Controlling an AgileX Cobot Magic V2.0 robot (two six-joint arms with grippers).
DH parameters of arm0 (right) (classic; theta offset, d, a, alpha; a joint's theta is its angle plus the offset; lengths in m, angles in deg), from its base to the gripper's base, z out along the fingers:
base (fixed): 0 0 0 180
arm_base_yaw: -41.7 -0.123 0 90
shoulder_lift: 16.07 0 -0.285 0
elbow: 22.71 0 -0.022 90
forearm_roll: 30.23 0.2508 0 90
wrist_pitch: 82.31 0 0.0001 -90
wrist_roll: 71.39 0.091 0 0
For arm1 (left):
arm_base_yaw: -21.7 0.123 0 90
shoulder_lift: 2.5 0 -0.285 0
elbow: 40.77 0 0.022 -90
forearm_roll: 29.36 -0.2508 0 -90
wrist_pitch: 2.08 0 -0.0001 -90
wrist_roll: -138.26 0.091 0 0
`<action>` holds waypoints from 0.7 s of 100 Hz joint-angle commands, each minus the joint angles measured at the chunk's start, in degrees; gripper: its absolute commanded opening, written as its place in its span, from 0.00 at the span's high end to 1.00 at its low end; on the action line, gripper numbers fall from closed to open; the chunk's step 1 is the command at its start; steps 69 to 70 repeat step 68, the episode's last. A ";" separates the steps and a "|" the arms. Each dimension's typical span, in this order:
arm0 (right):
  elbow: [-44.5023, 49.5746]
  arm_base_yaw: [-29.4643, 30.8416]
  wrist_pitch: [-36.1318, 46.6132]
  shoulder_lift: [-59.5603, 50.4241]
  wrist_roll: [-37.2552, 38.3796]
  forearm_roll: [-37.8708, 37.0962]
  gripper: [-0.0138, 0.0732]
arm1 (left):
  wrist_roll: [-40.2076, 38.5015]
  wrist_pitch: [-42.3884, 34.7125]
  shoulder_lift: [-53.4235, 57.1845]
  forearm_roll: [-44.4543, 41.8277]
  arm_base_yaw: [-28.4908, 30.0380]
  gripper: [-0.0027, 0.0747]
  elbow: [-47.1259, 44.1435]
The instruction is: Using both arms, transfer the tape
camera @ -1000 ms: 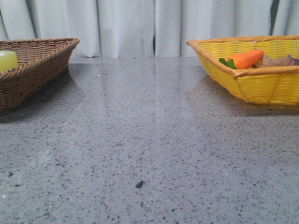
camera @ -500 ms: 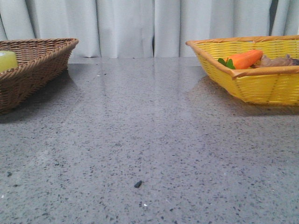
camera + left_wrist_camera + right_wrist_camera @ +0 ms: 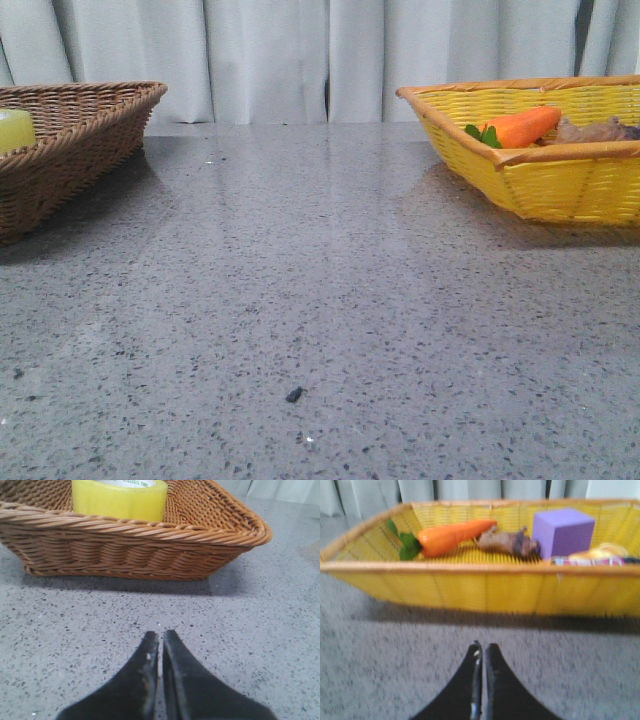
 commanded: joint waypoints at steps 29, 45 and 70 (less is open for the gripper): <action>1.07 0.35 -7.98 -4.59 0.03 0.11 0.91 | -0.56 -2.06 1.67 0.78 0.06 0.99 -0.46; 1.07 0.35 -7.98 -4.59 0.03 0.11 0.91 | -0.56 -2.06 1.67 0.78 0.06 0.99 -0.46; 1.07 0.35 -7.98 -4.59 0.03 0.11 0.91 | -0.56 -2.06 1.67 0.78 0.06 0.99 -0.46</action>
